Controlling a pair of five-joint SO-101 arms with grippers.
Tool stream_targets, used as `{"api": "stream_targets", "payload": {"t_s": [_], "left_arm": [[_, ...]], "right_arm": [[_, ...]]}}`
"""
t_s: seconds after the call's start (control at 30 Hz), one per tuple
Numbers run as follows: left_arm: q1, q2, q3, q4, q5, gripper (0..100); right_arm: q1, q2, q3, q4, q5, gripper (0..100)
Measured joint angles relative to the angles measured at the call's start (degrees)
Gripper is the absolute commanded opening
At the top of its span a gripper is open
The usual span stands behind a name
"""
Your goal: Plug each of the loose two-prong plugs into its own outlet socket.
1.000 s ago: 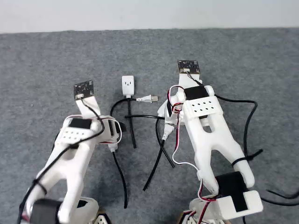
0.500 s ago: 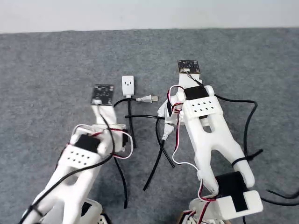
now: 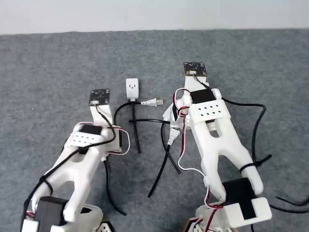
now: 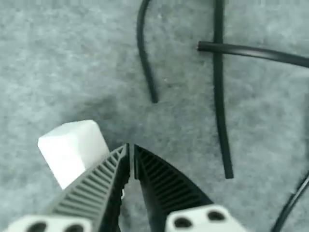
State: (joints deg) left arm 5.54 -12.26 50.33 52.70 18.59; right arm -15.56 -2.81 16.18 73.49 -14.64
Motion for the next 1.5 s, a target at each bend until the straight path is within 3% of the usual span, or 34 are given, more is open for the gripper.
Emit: {"api": "stream_targets", "payload": {"t_s": [0.3,0.57,0.67,0.83,0.93,1.1,1.4,1.5], "left_arm": [[-1.67,-10.11,-0.79,3.52,0.0,1],[-1.67,-32.53,10.99,3.52,-2.99,2],[-1.67,-35.08,14.95,1.85,-2.99,2],[-2.73,-29.71,14.77,0.88,-2.46,17],[-5.98,-23.21,12.13,0.88,2.2,25],[-7.74,-12.92,8.09,0.88,7.38,24],[-7.82,0.44,2.29,0.88,8.09,23],[-7.74,4.31,-0.18,0.88,8.26,19]], "right_arm": [[0.0,0.0,0.0,0.0,0.0,21.5],[0.0,0.0,0.0,0.0,0.0,21.5],[0.0,0.0,0.0,0.0,0.0,21.5],[0.0,0.0,0.0,0.0,0.0,21.5],[0.0,0.0,0.0,0.0,0.0,21.5],[0.0,0.0,0.0,0.0,0.0,21.5],[0.0,0.0,0.0,0.0,0.0,21.5],[0.0,0.0,0.0,0.0,0.0,21.5]]}}
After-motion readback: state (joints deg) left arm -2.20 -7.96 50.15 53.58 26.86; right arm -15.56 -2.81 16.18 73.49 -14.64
